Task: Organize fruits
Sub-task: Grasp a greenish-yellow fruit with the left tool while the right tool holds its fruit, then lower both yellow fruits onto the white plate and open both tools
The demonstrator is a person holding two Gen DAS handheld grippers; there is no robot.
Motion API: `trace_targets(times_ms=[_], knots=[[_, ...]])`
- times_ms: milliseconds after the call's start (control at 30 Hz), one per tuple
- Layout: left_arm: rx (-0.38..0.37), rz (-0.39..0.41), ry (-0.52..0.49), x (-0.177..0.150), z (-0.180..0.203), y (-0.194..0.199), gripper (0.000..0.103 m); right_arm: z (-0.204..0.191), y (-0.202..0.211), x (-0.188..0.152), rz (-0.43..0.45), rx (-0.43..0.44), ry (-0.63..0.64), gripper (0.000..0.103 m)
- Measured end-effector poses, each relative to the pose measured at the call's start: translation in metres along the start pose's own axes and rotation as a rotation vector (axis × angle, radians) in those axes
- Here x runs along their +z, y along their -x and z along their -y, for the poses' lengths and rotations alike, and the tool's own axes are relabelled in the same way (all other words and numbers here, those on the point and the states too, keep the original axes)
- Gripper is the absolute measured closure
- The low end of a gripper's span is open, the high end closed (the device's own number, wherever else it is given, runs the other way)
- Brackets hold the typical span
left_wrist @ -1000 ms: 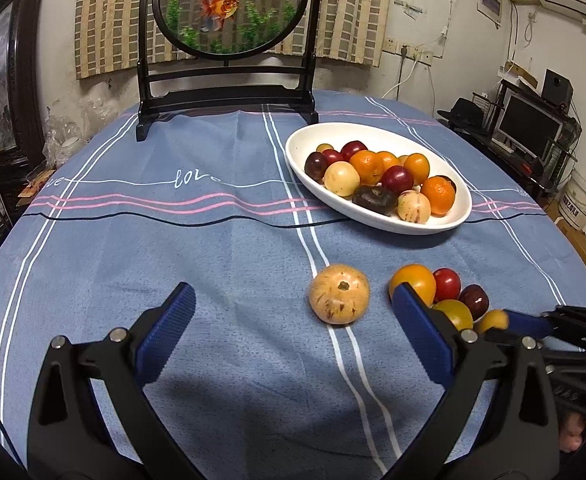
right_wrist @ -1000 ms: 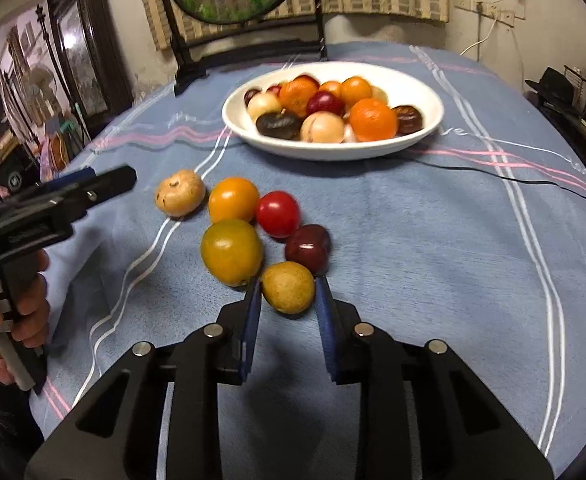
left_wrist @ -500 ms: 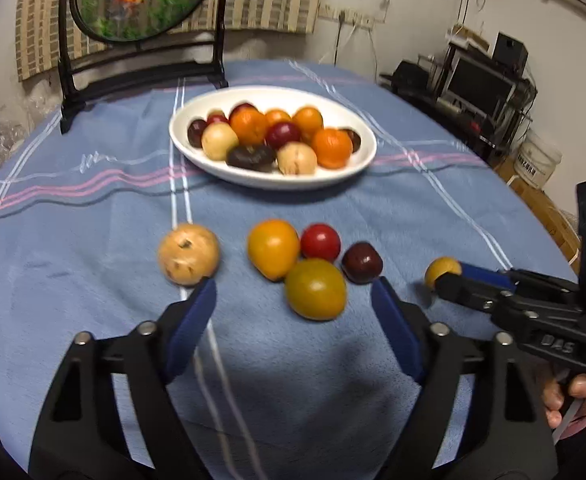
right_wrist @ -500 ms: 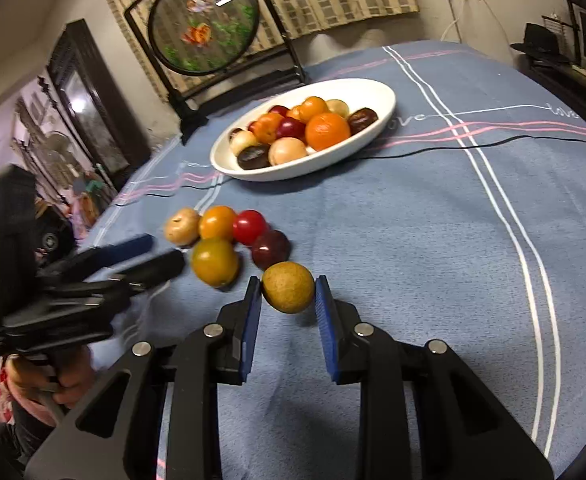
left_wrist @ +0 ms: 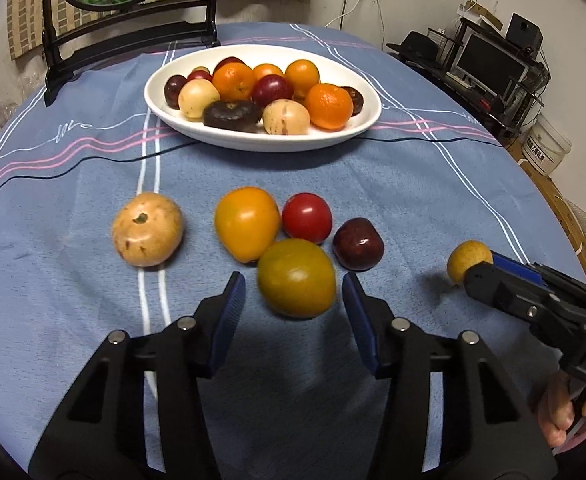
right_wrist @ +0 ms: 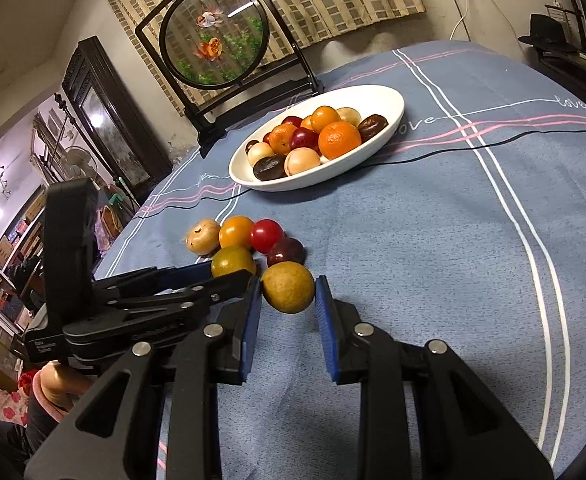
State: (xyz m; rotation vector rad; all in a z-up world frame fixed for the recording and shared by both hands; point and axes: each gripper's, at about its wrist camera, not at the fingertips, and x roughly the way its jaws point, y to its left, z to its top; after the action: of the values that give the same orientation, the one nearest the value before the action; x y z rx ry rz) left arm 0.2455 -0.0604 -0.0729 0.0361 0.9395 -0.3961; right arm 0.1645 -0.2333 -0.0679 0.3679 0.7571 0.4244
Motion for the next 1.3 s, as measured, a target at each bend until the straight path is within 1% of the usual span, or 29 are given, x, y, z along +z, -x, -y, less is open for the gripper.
trace_targets(times_ms=[133,300,633,867,967,1033,1100,1200,1233,1300], knots=[[-0.001,-0.009,0.01,0.002,0.0,-0.005,0.053,0.001,0.0,0.0,0.002,0.008,-0.006,0.075],[0.001,-0.013,0.007,0.002,0.001,-0.008,0.062,0.002,0.001,0.0,0.001,0.013,-0.009,0.075],[-0.012,-0.004,0.012,0.003,0.0,-0.006,0.063,0.001,-0.002,0.0,-0.012,-0.005,-0.008,0.075],[-0.038,0.029,-0.014,0.006,-0.002,0.009,0.063,-0.002,-0.007,0.0,-0.04,-0.035,0.005,0.075],[-0.042,0.048,-0.014,0.012,-0.01,0.018,0.063,-0.003,-0.01,0.001,-0.051,-0.05,0.008,0.075],[-0.061,0.053,-0.016,0.018,-0.016,0.023,0.063,-0.004,-0.011,0.005,-0.06,-0.048,0.016,0.075],[-0.095,0.058,-0.022,0.031,-0.025,0.029,0.063,-0.008,-0.013,0.019,-0.06,-0.054,0.045,0.075],[-0.114,0.095,-0.014,0.064,-0.042,0.037,0.063,-0.016,-0.017,0.054,-0.001,-0.073,0.1,0.075],[-0.111,0.108,-0.013,0.073,-0.044,0.038,0.063,-0.017,-0.02,0.067,0.017,-0.076,0.117,0.075],[-0.079,0.15,0.005,0.105,-0.058,0.032,0.063,-0.015,-0.035,0.099,0.054,-0.099,0.138,0.075]])
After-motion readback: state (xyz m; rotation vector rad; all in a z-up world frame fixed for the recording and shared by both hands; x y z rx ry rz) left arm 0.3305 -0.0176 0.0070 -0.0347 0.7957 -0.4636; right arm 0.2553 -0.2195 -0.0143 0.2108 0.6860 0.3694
